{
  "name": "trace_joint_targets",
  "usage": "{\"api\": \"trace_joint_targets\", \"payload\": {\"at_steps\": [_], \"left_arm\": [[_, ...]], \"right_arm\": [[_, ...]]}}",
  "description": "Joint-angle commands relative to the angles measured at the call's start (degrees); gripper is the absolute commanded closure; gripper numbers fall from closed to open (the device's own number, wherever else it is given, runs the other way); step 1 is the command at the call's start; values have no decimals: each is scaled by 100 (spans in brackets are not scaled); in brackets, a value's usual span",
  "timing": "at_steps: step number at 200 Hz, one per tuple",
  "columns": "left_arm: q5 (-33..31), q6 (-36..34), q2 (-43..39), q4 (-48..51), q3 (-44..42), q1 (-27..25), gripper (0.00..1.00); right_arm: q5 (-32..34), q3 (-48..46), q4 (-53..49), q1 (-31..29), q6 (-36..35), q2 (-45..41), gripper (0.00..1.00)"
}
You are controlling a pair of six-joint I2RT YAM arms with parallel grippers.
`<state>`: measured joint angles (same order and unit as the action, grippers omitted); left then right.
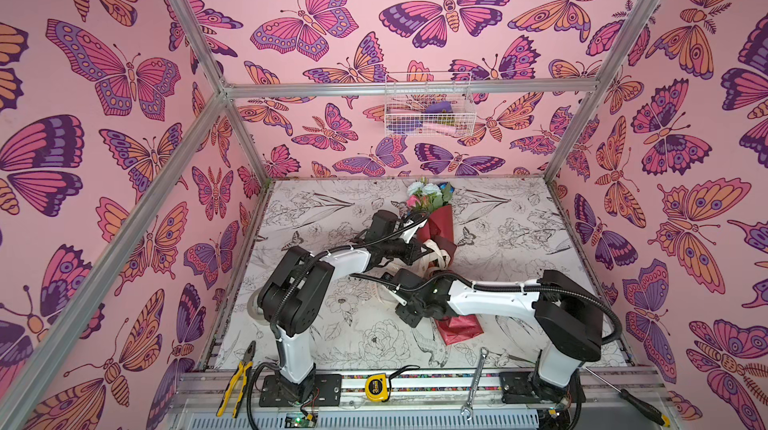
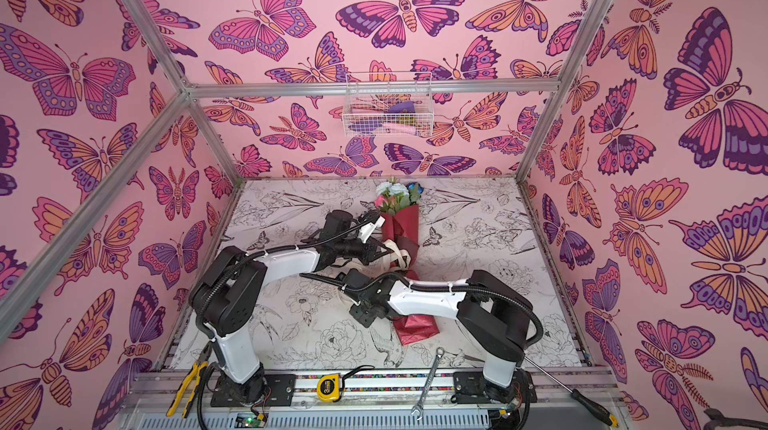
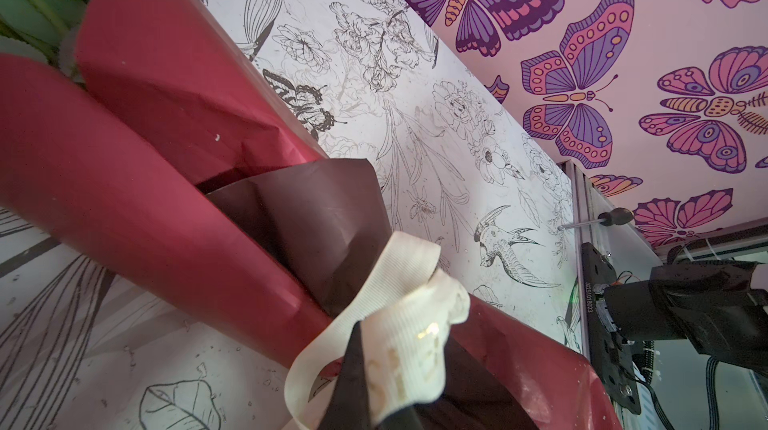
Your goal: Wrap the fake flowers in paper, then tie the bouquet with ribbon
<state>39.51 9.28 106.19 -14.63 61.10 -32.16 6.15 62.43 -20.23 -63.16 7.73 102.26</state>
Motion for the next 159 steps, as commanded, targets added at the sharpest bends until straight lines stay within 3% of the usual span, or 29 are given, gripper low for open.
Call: {"api": "trace_joint_targets", "payload": {"at_steps": [1, 44, 52, 58, 73, 107, 142, 159], "left_arm": [[127, -63, -10, -2, -81, 43, 100], [180, 49, 37, -107, -109, 48, 100], [189, 70, 31, -124, -107, 46, 100], [189, 74, 40, -127, -107, 44, 100], [180, 83, 18, -136, -116, 48, 100], [163, 83, 1, -143, -131, 50, 100], [171, 152, 55, -256, -159, 43, 100], [195, 184, 85, -297, -160, 45, 100]], "right_arm": [[-268, 302, 80, -65, -184, 259, 56], [-722, 603, 278, -65, -37, 661, 50], [-820, 636, 338, -73, 21, 713, 13], [-856, 662, 384, -83, 67, 756, 3], [-881, 772, 402, -136, 89, 907, 3], [38, 1163, 155, -355, 38, 1312, 7], [140, 1492, -16, -355, 34, 1618, 7], [123, 1523, -22, -329, 86, 1713, 12]]}}
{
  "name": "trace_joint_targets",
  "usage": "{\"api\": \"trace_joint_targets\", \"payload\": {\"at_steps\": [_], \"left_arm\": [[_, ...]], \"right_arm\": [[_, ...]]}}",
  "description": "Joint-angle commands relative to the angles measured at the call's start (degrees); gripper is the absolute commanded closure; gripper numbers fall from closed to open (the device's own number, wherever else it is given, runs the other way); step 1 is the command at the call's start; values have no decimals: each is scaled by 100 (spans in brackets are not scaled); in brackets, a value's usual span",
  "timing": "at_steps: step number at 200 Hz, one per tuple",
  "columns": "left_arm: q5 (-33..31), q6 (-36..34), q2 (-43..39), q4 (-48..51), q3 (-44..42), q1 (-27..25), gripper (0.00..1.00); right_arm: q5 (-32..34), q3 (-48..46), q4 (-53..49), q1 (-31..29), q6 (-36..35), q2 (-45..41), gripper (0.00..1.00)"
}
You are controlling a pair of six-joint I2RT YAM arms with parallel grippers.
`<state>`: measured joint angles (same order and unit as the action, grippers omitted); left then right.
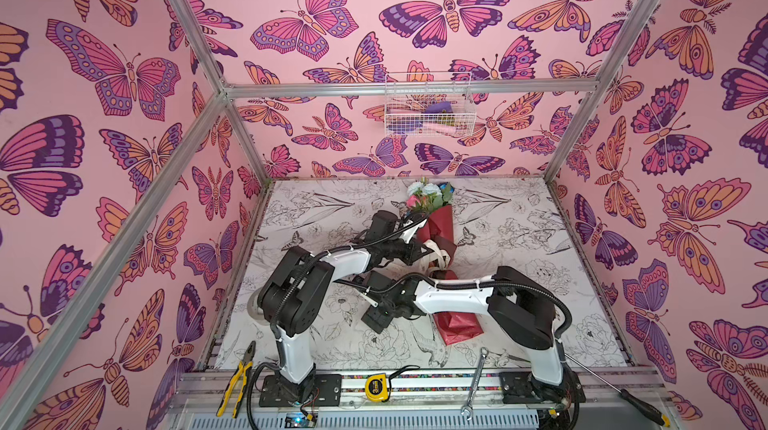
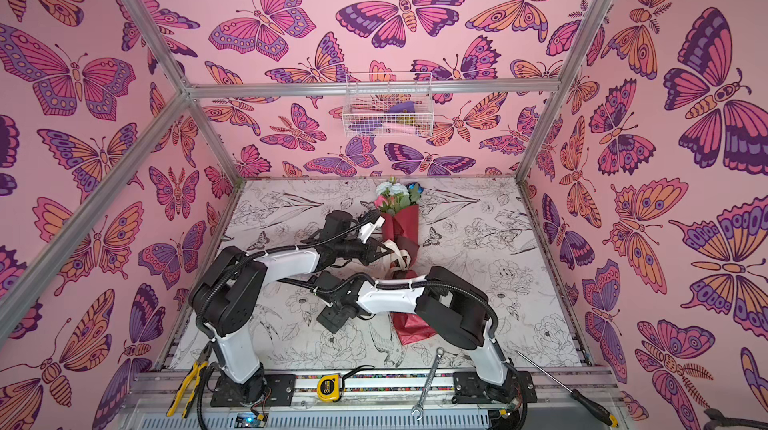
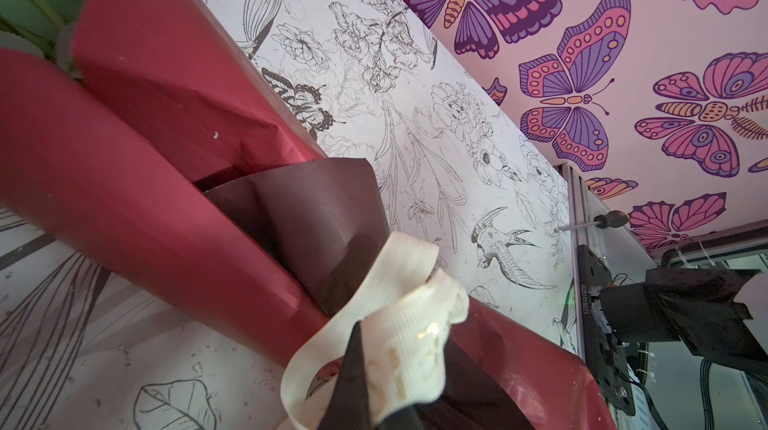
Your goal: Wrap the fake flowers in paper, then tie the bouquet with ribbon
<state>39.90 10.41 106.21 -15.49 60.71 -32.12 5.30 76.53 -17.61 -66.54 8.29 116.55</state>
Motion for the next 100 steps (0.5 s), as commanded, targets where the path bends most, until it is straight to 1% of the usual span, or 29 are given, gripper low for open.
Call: {"api": "trace_joint_targets", "payload": {"at_steps": [1, 12, 16, 21, 29, 38, 53, 69, 100], "left_arm": [[157, 68, 83, -215, -116, 40, 100], [176, 66, 92, -227, -112, 36, 100], [180, 66, 94, -227, -104, 40, 100], [185, 69, 93, -227, -103, 39, 100], [185, 65, 84, -228, -103, 38, 100], [185, 62, 73, -227, -103, 41, 100], [194, 51, 50, -227, -115, 36, 100], [194, 56, 31, -227, -128, 46, 100], [150, 48, 40, -227, -147, 44, 100]], "right_arm": [[204, 115, -281, 14, 30, 286, 13], [158, 84, -281, 36, 89, 314, 22], [137, 68, -287, 44, 105, 315, 29], [128, 38, -273, 38, 131, 317, 41], [104, -13, -251, 45, 161, 305, 55], [117, -87, -219, 42, 204, 271, 66], [204, -201, -185, 37, 263, 202, 77], [352, -285, -165, 39, 332, 130, 85], [211, -358, -99, 45, 323, -5, 95]]}}
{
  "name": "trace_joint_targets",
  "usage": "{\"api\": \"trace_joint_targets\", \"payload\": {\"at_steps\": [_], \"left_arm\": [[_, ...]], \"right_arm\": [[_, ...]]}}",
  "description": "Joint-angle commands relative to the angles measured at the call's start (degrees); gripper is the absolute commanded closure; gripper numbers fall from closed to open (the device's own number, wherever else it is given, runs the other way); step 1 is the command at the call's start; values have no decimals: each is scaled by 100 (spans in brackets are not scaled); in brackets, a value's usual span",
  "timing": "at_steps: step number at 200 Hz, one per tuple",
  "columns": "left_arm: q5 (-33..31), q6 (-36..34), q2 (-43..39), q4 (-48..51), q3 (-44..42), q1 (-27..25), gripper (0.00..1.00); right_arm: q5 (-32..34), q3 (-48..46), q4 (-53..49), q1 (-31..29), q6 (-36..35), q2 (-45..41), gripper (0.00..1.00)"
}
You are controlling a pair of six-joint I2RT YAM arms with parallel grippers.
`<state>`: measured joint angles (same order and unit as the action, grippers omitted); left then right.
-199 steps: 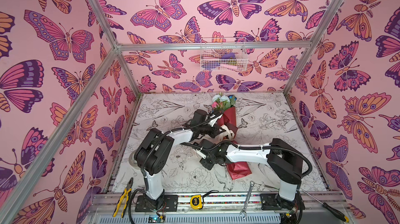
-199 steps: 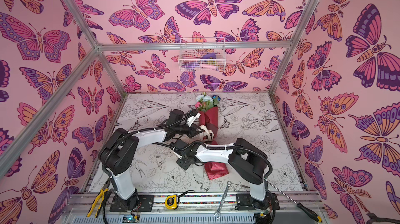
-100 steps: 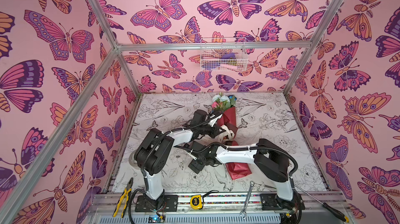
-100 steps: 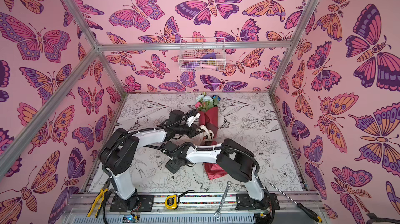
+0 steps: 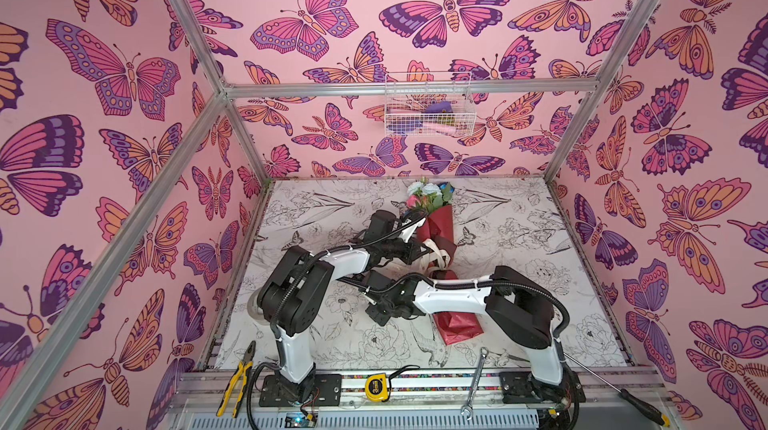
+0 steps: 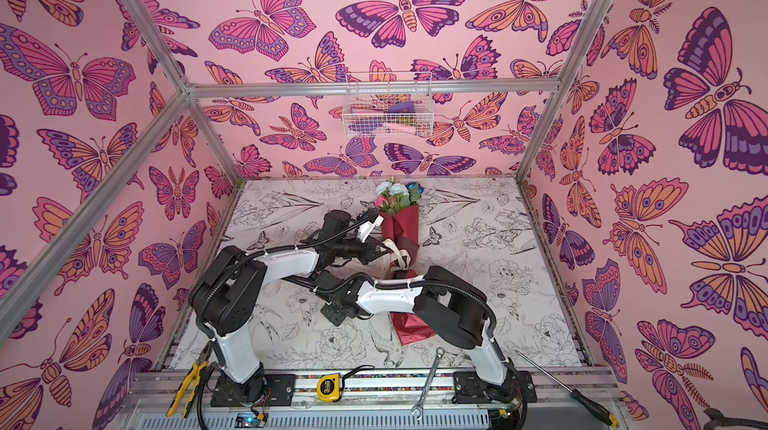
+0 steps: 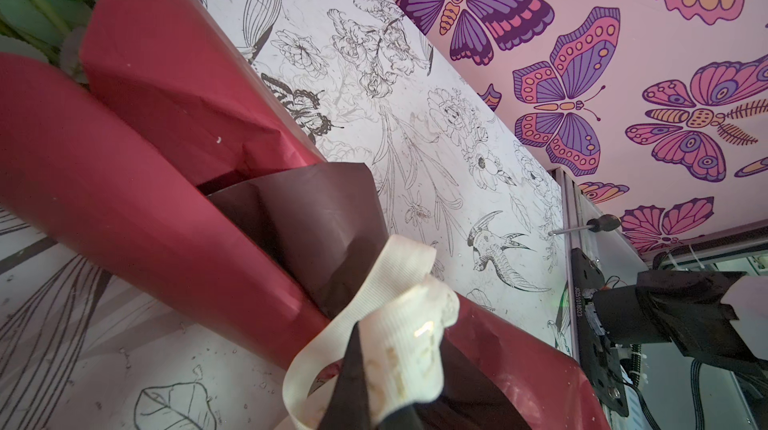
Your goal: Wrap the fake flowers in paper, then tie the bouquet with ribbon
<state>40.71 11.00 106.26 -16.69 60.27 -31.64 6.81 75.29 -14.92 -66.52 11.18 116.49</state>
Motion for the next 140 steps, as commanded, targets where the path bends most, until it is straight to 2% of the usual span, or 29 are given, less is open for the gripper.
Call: {"api": "trace_joint_targets", "payload": {"at_steps": [1, 15, 71, 140], "left_arm": [[69, -11, 45, -107, -99, -2, 100], [60, -1, 75, -106, -86, 0, 100], [17, 8, 88, -122, -50, -9, 100], [-35, -32, -24, -255, -204, -5, 100]], "right_arm": [[54, -234, -370, 43, 38, -5, 95], [-13, -242, -376, 37, 44, -77, 100], [-173, -633, -495, -117, 136, -1038, 100], [466, -1693, -510, -153, 681, -3011, 100]]}}
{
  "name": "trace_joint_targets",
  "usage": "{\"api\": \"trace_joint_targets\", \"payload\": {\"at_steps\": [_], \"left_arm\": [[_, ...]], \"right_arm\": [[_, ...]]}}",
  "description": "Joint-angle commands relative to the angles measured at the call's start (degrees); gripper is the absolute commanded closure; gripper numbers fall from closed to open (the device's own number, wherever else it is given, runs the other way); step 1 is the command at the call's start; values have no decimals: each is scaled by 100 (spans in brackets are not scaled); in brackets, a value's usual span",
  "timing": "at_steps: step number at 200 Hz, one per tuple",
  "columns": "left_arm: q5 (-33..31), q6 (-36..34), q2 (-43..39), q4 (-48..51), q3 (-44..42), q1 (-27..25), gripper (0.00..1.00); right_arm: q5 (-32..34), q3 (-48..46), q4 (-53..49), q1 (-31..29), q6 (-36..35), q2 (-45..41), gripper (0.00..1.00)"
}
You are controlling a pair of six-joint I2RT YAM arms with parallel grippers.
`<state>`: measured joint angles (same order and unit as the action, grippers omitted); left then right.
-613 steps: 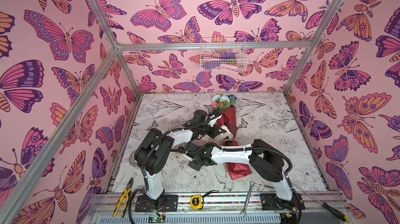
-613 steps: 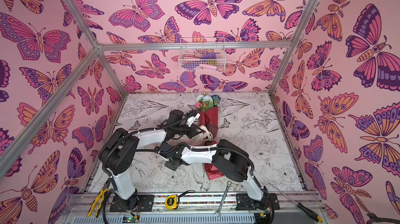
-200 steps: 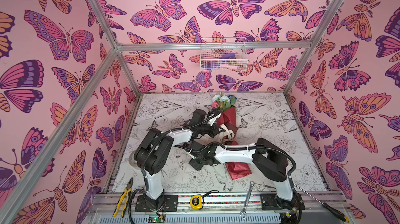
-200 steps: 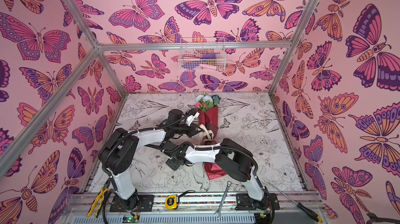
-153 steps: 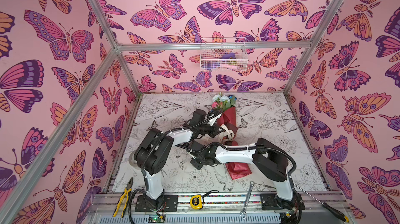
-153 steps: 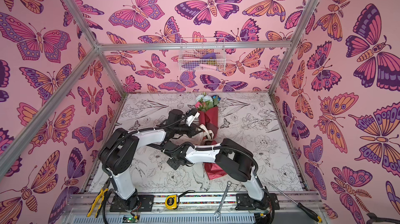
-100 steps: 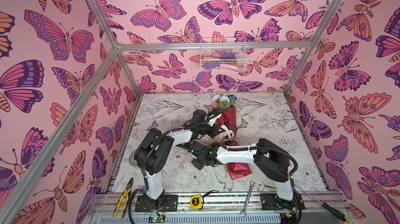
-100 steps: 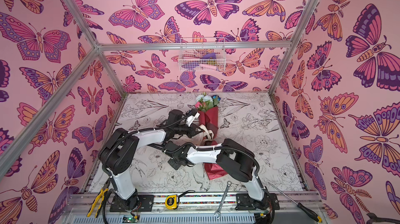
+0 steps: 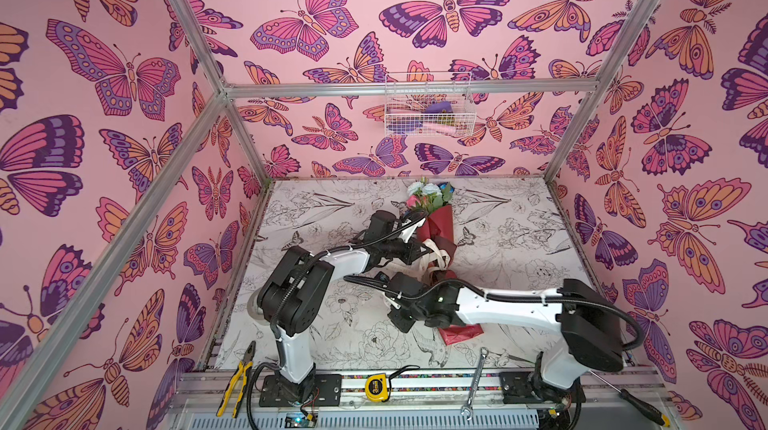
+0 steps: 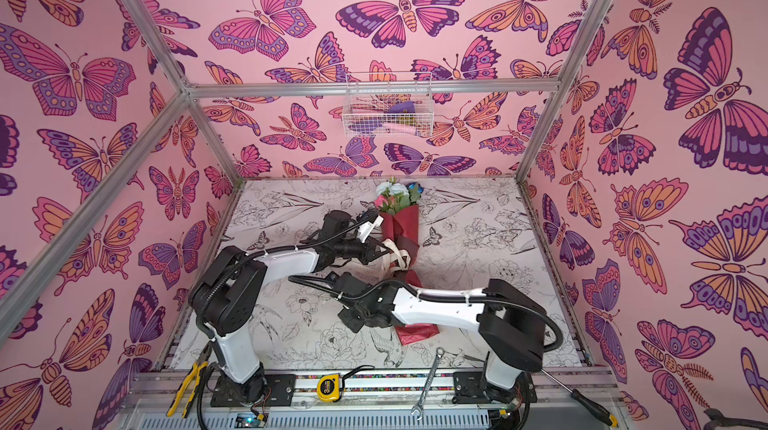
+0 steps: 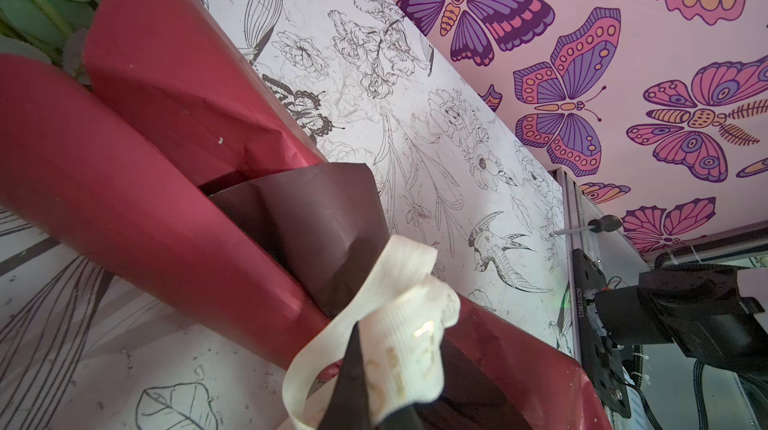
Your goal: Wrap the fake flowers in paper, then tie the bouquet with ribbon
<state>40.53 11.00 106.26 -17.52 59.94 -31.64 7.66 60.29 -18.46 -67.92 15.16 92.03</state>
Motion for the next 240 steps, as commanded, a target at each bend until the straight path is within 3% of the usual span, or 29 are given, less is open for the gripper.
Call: {"api": "trace_joint_targets", "payload": {"at_steps": [1, 99, 125, 172, 200, 240], "left_arm": [[-19, -39, -25, -177, -173, -3, 100], [-85, -163, -178, -367, -416, -9, 100], [-79, -297, -327, -435, -566, -7, 100], [-160, -353, -556, -567, -841, -14, 100], [-220, -349, -592, -722, -923, -19, 100], [-249, -434, -769, -867, -1115, -53, 100]], "right_arm": [[388, -206, -161, -16, 289, -595, 100], [1822, -724, -195, 272, 438, -2735, 100], [2071, -704, -397, 832, 730, -3092, 100], [1899, -679, -529, 2129, 1012, -3677, 100], [2166, -589, -1062, 2740, 1295, -3894, 100], [2059, -766, -1650, 3567, 1614, -4177, 100]]}}
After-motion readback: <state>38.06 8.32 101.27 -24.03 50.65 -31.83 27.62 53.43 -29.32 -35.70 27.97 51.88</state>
